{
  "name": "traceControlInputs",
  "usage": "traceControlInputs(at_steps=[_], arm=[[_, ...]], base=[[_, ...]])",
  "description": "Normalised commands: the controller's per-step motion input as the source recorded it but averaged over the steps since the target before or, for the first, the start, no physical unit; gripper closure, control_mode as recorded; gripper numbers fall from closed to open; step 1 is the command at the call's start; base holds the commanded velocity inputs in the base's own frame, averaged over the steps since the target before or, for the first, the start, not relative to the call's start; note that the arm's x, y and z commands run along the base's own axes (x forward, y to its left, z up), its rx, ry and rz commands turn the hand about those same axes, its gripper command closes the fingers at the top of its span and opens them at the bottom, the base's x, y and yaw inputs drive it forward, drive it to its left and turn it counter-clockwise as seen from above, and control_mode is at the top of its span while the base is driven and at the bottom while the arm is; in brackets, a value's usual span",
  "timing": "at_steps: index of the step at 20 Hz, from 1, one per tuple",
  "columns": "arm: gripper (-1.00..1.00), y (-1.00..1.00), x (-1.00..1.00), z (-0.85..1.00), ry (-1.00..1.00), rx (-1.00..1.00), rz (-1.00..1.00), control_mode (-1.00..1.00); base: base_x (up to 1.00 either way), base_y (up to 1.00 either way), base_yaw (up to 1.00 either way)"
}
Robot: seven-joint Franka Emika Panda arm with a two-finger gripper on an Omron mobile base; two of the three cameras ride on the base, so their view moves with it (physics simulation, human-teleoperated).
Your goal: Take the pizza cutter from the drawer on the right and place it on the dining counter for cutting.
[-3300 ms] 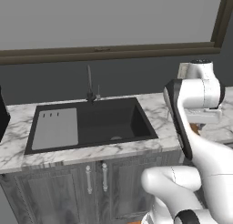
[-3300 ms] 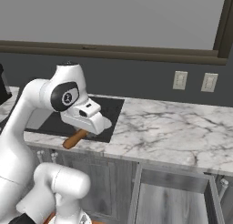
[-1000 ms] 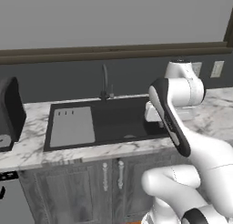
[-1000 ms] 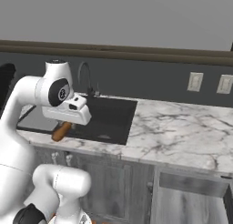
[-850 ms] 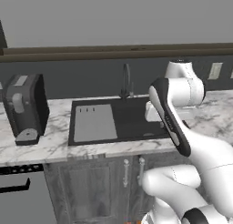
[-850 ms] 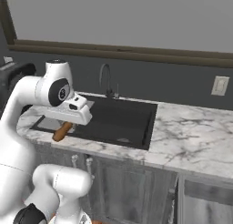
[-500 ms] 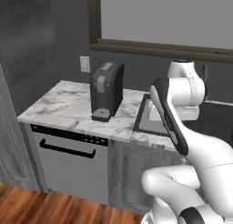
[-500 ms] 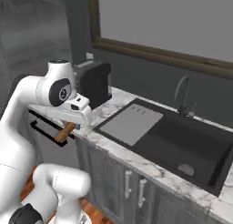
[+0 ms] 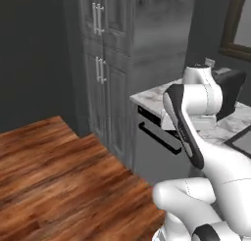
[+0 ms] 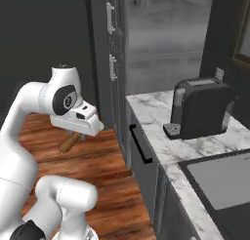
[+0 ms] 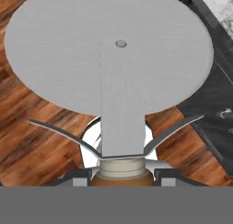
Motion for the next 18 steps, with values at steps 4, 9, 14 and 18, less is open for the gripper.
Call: traceControlInputs(at_steps=[4,9,14,18], arm=[[1.00,0.00,0.00,0.00,0.00,0.00,0.00,1.00],[1.00,0.00,0.00,0.00,0.00,0.00,0.00,1.00],[1.00,0.00,0.00,0.00,0.00,0.00,0.00,1.00],[1.00,0.00,0.00,0.00,0.00,0.00,0.00,1.00]], base=[[-0.14,0.00,1.00],[-0.09,0.00,1.00],[0.01,0.00,1.00],[0.55,-0.01,0.88]])
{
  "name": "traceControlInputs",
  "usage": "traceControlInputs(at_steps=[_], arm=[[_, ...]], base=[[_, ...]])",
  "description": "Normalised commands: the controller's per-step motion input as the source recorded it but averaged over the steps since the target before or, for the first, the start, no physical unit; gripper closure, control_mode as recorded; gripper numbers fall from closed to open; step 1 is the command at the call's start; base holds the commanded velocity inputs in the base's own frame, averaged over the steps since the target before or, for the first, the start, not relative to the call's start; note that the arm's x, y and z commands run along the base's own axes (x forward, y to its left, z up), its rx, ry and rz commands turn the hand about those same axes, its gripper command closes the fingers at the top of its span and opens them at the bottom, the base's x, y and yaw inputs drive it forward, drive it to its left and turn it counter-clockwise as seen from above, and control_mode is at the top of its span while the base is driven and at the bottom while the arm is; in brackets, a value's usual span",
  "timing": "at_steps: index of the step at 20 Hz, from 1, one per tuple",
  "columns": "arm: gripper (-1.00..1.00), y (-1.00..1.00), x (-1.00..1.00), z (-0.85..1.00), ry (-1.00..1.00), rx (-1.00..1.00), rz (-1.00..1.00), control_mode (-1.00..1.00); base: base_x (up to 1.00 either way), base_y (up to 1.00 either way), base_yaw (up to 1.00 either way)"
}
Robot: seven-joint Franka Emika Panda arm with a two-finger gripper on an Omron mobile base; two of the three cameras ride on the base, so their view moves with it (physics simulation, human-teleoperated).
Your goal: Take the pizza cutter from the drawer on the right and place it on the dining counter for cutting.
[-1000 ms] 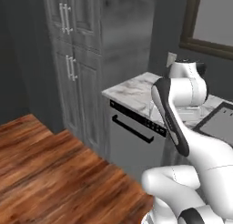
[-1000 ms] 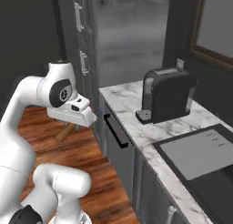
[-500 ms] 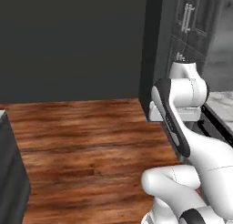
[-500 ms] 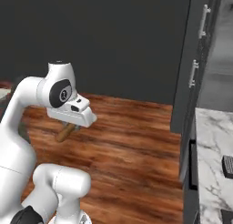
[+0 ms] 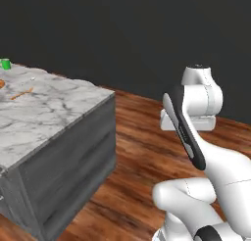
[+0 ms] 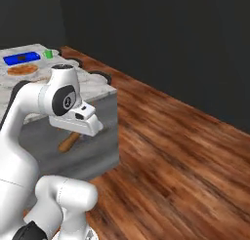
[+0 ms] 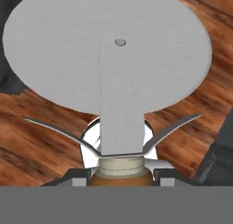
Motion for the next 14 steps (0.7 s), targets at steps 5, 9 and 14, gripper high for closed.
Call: traceControlInputs(at_steps=[5,9,14], arm=[[1.00,0.00,0.00,0.00,0.00,0.00,0.00,1.00],[1.00,0.00,0.00,0.00,0.00,0.00,0.00,1.00],[1.00,0.00,0.00,0.00,0.00,0.00,0.00,1.00]], base=[[0.92,-0.10,0.76],[1.00,-0.72,0.49],[0.86,-1.00,0.36]])
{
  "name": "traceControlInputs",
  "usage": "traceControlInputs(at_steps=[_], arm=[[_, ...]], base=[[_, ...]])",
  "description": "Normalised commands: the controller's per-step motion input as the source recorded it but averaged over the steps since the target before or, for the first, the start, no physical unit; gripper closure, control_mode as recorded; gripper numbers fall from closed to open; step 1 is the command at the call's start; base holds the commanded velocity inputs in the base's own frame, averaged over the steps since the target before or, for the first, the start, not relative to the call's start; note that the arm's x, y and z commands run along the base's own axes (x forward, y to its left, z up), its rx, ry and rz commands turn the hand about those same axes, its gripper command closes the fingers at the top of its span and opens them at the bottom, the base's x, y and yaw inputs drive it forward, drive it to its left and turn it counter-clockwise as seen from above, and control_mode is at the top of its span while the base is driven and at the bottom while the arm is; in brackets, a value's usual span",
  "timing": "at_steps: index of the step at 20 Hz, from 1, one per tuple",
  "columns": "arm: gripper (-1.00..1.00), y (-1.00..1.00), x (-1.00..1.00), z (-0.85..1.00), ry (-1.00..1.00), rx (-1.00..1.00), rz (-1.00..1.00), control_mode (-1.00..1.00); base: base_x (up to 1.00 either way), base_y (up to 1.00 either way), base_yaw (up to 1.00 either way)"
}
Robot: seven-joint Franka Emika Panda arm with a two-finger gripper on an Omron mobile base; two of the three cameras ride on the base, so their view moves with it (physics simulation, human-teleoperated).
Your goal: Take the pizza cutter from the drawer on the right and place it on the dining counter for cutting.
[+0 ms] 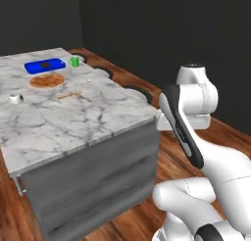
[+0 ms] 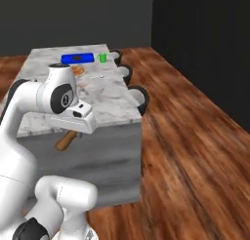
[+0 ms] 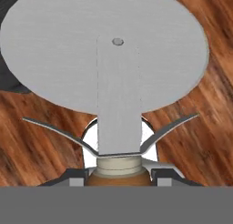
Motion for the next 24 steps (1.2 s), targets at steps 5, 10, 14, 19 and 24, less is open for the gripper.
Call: traceControlInputs(at_steps=[5,10,14,19,24], arm=[[1.00,0.00,0.00,0.00,0.00,0.00,0.00,1.00],[1.00,0.00,0.00,0.00,0.00,0.00,0.00,1.00],[1.00,0.00,0.00,0.00,0.00,0.00,0.00,1.00],[1.00,0.00,0.00,0.00,0.00,0.00,0.00,1.00],[1.00,0.00,0.00,0.00,0.00,0.00,0.00,1.00]], base=[[0.72,-1.00,0.31],[0.66,-1.00,0.31],[0.58,-1.00,0.32],[0.57,-1.00,0.35],[0.59,-1.00,0.40]])
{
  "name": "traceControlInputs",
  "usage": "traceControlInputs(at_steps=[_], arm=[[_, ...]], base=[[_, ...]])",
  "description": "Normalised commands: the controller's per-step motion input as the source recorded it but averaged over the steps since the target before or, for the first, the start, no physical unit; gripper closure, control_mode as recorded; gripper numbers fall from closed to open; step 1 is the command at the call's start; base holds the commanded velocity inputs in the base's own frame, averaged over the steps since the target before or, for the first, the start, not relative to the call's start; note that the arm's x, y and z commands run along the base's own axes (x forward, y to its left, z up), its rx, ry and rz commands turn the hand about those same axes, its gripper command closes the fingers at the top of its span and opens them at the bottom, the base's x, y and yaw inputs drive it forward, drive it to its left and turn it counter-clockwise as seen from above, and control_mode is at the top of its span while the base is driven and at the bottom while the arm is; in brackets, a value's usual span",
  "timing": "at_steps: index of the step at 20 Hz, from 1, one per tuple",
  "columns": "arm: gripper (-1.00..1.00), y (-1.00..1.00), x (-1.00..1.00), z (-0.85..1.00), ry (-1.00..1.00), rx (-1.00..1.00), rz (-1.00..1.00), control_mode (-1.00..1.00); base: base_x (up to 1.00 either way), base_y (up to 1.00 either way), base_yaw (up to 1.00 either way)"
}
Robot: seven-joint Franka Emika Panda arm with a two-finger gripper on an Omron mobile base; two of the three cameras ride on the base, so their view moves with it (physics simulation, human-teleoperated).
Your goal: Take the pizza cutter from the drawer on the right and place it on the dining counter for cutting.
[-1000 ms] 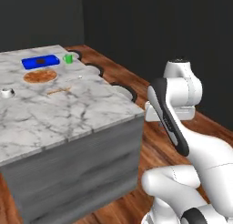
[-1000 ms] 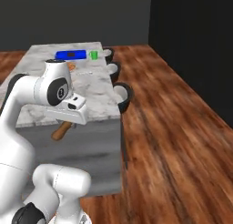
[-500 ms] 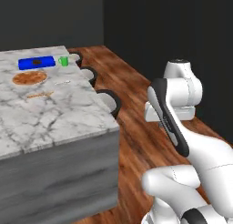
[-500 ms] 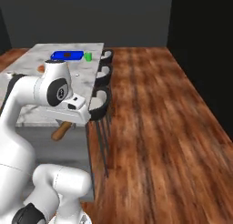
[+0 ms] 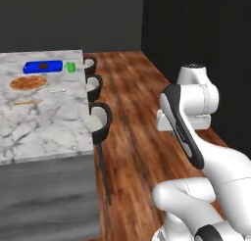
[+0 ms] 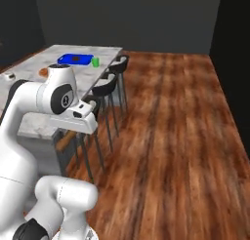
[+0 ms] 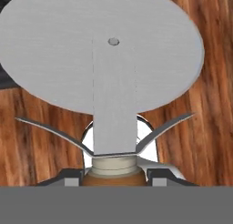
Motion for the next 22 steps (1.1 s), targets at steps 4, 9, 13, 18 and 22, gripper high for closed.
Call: traceControlInputs(at_steps=[4,9,13,18,22], arm=[[1.00,0.00,0.00,0.00,0.00,0.00,0.00,1.00],[1.00,0.00,0.00,0.00,0.00,0.00,0.00,1.00],[1.00,0.00,0.00,0.00,0.00,0.00,0.00,1.00],[1.00,0.00,0.00,0.00,0.00,0.00,0.00,1.00],[1.00,0.00,0.00,0.00,0.00,0.00,0.00,1.00]], base=[[0.65,-0.93,0.50],[0.68,-0.70,0.60],[0.70,-0.55,0.67],[0.70,-0.46,0.72],[0.69,-0.49,0.72]])
